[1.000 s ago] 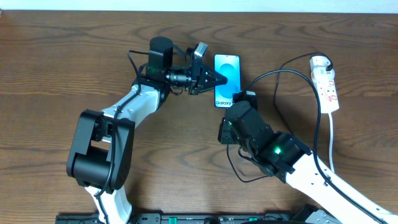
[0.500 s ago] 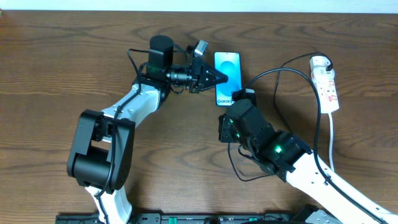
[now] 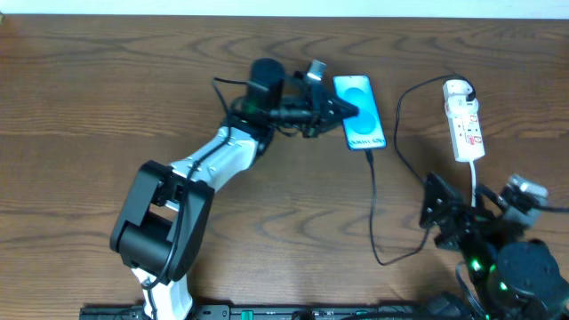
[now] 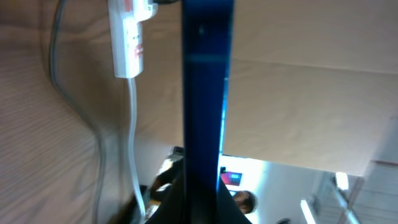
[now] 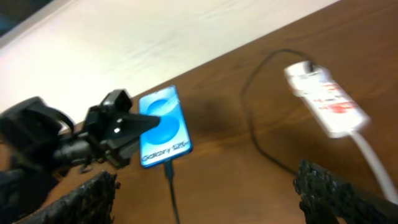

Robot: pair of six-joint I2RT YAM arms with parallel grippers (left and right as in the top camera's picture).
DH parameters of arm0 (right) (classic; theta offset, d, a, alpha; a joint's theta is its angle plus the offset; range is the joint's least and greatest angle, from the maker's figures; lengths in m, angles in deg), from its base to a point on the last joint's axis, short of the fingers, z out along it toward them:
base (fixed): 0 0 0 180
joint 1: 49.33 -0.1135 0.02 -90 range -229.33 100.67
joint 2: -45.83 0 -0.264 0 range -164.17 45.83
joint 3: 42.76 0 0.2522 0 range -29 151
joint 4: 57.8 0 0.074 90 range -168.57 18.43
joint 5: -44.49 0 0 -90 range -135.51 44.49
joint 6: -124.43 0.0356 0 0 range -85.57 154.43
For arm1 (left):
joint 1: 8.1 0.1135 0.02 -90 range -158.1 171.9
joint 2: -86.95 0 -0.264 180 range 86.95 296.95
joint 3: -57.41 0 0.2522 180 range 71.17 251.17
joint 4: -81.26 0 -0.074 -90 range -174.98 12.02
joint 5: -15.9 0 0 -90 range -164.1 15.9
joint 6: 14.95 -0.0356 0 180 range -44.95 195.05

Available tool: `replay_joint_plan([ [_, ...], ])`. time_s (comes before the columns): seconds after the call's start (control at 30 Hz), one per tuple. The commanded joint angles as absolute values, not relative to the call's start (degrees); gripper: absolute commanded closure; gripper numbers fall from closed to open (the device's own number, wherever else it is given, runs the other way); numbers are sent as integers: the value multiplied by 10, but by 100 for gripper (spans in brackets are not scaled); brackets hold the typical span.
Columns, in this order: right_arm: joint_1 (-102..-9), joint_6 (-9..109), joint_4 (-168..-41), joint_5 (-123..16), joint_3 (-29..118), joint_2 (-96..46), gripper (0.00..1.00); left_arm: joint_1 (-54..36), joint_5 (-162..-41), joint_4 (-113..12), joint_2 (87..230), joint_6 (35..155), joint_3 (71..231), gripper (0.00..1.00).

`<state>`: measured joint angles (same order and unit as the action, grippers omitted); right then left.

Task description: Plug charger to phone and switch on socket

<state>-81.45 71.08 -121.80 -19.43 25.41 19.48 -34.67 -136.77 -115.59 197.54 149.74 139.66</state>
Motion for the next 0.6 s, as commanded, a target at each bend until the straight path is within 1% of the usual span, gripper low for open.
replay_joint_plan([
  [0.0, -808, 701, -1240, -140, 256, 206, 10, -362, -1316, -1073, 1971, 1377, 1451, 92],
  [0.03, -808, 701, -1243, -136, 256, 205, 10, -362, -1316, -1046, 1974, 1348, 1463, 93],
  [0.13, -808, 702, -1242, -130, 256, 204, 9, -361, -1317, -909, 1991, 1229, 1523, 93],
  [0.2, -808, 701, -1242, -130, 256, 204, 9, -361, -1340, -871, 2011, 1164, 1549, 93],
  [0.37, -808, 701, -1243, -130, 256, 204, 9, -360, -1377, -871, 2080, 1138, 1565, 92],
  [0.5, -808, 701, -1252, -131, 256, 204, 9, -343, -1373, -871, 2144, 1134, 1566, 93],
  [0.57, -808, 701, -1254, -131, 256, 204, 9, -334, -1350, -862, 2156, 1133, 1566, 93],
])
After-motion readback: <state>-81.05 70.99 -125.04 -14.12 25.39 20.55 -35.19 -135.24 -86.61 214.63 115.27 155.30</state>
